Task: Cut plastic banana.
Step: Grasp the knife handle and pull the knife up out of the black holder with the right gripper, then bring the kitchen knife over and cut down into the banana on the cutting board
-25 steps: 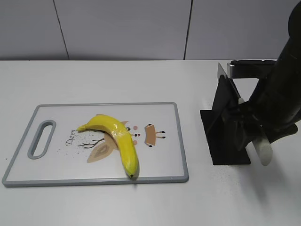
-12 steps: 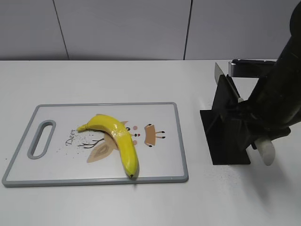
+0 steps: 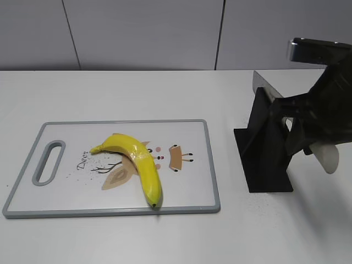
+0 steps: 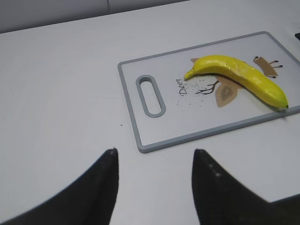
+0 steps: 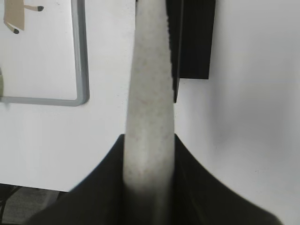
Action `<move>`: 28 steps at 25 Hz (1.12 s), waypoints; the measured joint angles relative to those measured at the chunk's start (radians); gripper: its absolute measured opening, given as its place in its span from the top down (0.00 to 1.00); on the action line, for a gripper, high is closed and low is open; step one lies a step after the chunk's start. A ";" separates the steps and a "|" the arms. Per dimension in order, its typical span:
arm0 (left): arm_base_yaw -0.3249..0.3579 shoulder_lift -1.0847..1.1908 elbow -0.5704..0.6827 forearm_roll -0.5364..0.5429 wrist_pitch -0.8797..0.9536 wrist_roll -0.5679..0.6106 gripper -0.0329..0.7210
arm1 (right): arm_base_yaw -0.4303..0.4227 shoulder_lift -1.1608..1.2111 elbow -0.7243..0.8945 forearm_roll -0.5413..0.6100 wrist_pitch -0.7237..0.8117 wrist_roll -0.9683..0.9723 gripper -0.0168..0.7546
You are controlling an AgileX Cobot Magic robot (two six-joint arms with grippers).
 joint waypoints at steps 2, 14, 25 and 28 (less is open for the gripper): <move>0.000 0.000 0.000 0.000 0.000 0.000 0.31 | 0.000 -0.018 0.000 -0.002 0.000 0.003 0.76; 0.000 0.000 0.000 0.000 0.000 0.000 0.31 | 0.000 -0.119 -0.026 -0.027 0.006 0.031 0.76; 0.000 0.000 0.000 0.000 0.000 0.000 0.31 | 0.000 -0.126 -0.147 -0.023 -0.054 -0.107 0.76; 0.000 0.000 0.000 0.000 0.000 0.000 0.31 | 0.000 -0.121 -0.149 -0.009 -0.090 -0.262 0.76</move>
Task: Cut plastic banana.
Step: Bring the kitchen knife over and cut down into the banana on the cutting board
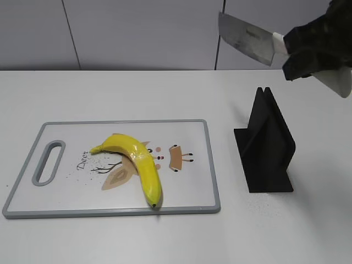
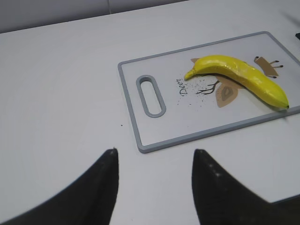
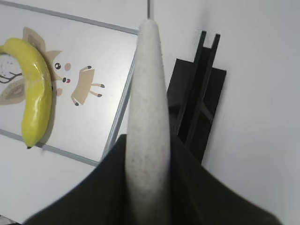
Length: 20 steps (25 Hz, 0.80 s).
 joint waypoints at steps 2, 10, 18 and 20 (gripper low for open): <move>0.000 0.000 0.000 0.000 0.000 0.000 0.31 | 0.000 0.015 -0.004 0.005 -0.004 -0.075 0.76; 0.000 0.000 0.000 0.003 0.000 0.000 0.31 | 0.000 0.171 -0.086 0.111 -0.004 -0.552 0.76; 0.000 0.016 -0.006 -0.009 -0.010 0.000 0.31 | 0.000 0.321 -0.223 0.282 0.059 -1.045 0.76; 0.000 0.052 -0.018 -0.023 -0.026 0.006 0.31 | 0.000 0.359 -0.256 0.303 0.117 -1.167 0.76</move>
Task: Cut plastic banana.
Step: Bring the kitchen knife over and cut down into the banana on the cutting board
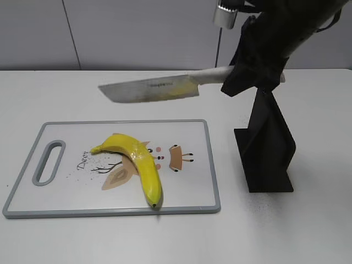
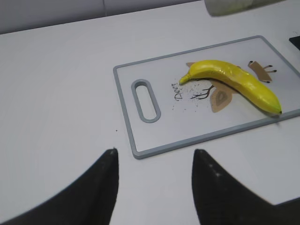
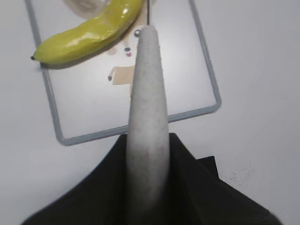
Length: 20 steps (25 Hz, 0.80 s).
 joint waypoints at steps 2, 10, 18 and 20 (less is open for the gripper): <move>0.000 0.052 -0.021 -0.019 -0.031 0.036 0.31 | 0.000 0.029 -0.024 0.009 0.039 -0.077 0.76; 0.000 0.410 -0.094 -0.220 -0.189 0.387 0.20 | 0.001 0.100 -0.070 0.094 0.147 -0.303 0.76; -0.008 0.899 -0.314 -0.432 -0.094 0.797 0.20 | 0.002 0.106 -0.071 0.109 0.159 -0.355 0.76; -0.034 1.003 -0.388 -0.443 -0.065 0.846 0.20 | 0.002 0.107 -0.071 0.116 0.159 -0.365 0.76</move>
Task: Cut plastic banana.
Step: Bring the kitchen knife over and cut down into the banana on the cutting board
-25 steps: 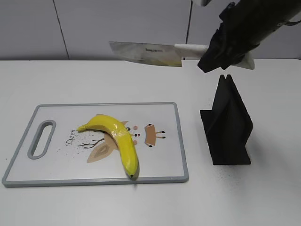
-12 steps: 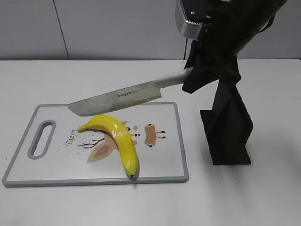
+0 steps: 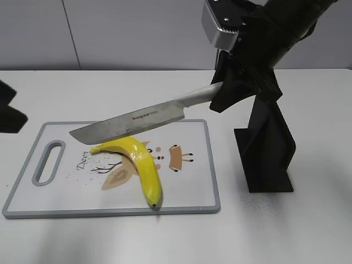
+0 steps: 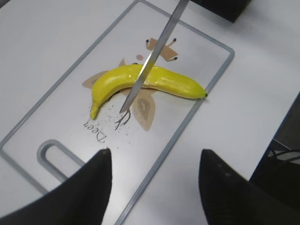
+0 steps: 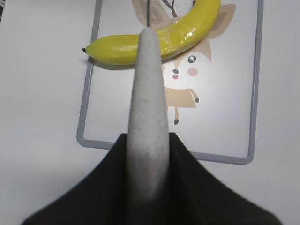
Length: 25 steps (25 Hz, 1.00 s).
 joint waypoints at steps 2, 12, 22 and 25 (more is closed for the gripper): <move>-0.042 0.098 -0.065 -0.001 0.015 0.040 0.20 | 0.000 0.003 0.000 0.018 0.001 -0.006 0.76; -0.138 0.429 -0.235 0.085 0.023 0.087 0.20 | 0.000 0.046 0.000 0.057 0.004 -0.017 0.76; -0.138 0.588 -0.249 0.123 -0.002 0.111 0.20 | 0.000 0.063 0.000 0.070 0.002 -0.019 0.76; -0.138 0.608 -0.249 0.114 -0.032 0.111 0.26 | 0.000 0.063 0.000 0.070 -0.002 -0.019 0.76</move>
